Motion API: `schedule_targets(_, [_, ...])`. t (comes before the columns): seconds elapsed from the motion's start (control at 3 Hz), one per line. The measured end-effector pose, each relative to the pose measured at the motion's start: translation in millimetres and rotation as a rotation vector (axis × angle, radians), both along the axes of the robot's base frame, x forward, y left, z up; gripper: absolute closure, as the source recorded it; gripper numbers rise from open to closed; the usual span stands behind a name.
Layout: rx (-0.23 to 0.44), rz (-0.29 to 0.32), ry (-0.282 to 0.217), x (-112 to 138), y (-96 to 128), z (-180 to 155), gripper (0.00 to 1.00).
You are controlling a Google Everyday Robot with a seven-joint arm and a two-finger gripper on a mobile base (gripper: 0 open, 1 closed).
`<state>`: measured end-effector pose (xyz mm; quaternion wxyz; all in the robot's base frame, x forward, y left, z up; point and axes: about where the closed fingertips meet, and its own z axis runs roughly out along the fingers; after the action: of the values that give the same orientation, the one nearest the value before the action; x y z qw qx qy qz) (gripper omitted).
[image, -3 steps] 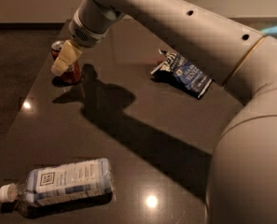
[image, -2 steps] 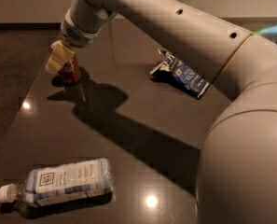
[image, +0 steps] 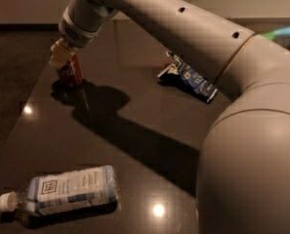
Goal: Pick coke can
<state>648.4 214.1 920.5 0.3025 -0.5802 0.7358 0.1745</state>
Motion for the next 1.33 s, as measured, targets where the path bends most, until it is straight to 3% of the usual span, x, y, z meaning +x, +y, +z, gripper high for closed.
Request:
schedule_targets(0.33, [0.012,0.037,-0.029,-5.2,-11.1,18.6,0.86])
schedule_targets(0.67, [0.036,0.088,-0.072,-14.9,-33.6,50.0,1.0])
schedule_targets(1.33, [0.077,0.21,-0.147,-32.5,-77.4,107.2,1.0])
